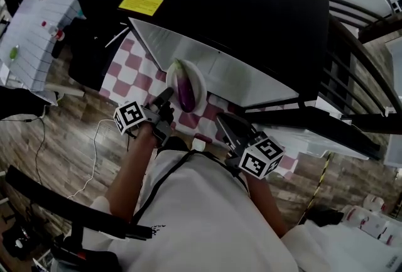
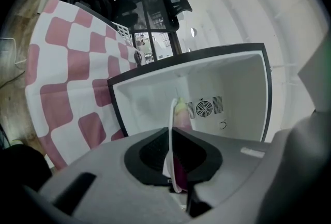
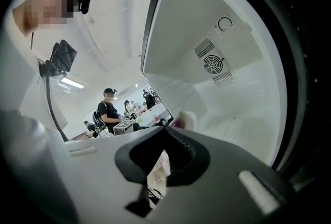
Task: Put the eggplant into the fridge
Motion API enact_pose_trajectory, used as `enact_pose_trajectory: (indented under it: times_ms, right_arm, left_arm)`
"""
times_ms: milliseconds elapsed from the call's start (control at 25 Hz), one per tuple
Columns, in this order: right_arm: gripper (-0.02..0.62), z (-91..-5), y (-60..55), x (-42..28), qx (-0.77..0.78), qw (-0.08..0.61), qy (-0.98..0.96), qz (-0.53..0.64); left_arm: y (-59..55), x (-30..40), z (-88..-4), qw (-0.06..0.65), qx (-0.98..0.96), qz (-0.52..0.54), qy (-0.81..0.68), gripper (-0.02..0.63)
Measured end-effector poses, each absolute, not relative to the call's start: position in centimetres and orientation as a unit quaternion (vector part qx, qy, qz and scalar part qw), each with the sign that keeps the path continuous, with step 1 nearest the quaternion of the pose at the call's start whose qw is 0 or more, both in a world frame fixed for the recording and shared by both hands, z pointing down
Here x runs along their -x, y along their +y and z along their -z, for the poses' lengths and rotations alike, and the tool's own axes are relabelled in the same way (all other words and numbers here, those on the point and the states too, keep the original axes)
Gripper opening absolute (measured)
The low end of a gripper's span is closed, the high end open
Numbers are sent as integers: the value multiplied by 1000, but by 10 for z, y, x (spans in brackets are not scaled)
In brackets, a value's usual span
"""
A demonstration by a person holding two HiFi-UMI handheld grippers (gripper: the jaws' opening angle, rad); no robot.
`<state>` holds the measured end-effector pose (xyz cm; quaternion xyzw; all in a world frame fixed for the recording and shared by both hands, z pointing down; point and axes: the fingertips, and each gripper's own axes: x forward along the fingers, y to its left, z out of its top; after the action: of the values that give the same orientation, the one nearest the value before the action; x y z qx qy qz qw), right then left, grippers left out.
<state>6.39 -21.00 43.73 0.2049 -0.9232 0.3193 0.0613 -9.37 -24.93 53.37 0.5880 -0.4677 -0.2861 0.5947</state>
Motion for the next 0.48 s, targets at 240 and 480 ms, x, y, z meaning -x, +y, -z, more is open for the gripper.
enact_pose_trajectory:
  times_ms: [240, 480]
  right_arm:
    - [6, -438, -212, -54, -201, 60, -924, -319]
    - [6, -435, -218, -37, -224, 59, -920, -318]
  left_arm:
    - [-259, 94, -540, 600, -593, 278, -460, 23]
    - [-277, 95, -536, 608, -614, 258, -433, 23]
